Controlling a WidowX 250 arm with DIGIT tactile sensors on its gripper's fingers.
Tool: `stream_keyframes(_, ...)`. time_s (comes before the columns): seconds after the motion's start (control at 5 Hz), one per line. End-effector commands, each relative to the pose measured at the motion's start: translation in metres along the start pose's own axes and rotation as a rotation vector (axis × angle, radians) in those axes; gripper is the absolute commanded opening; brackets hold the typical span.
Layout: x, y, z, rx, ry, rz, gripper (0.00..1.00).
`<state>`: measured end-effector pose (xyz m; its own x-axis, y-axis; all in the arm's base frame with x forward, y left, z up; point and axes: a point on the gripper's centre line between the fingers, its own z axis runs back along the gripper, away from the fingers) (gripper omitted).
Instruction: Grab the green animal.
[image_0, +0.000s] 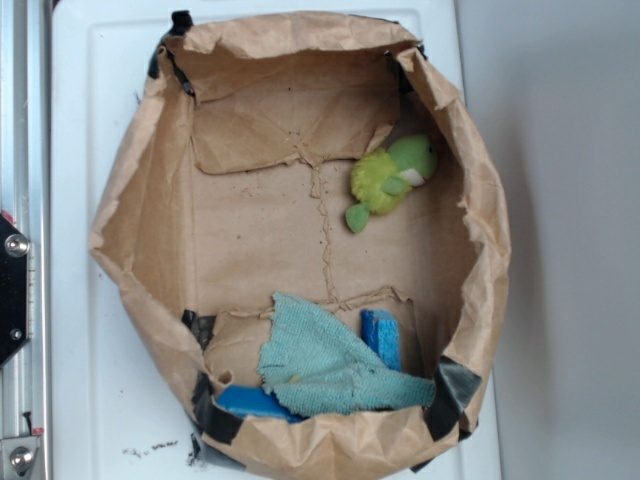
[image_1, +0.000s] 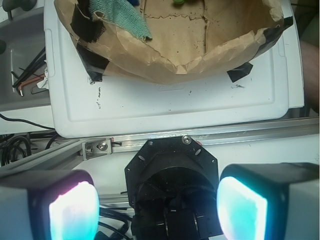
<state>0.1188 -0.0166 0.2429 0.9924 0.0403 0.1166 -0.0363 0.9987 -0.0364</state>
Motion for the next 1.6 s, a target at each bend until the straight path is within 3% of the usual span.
stream_keyframes(0.0, 0.0, 0.0, 0.0, 0.0, 0.0, 0.0, 1.0)
stream_keyframes(0.2, 0.029, -0.011, 0.008, -0.074, -0.065, 0.011, 1.0)
stream_keyframes(0.6, 0.075, -0.015, -0.031, -0.025, -0.179, 0.055, 1.0)
stream_keyframes(0.8, 0.102, -0.015, -0.06, -0.075, -0.171, 0.072, 1.0)
stream_keyframes(1.0, 0.126, -0.011, -0.09, -0.047, -0.149, 0.1, 1.0)
stream_keyframes(1.4, 0.146, 0.024, -0.116, -0.013, -0.145, 0.135, 1.0)
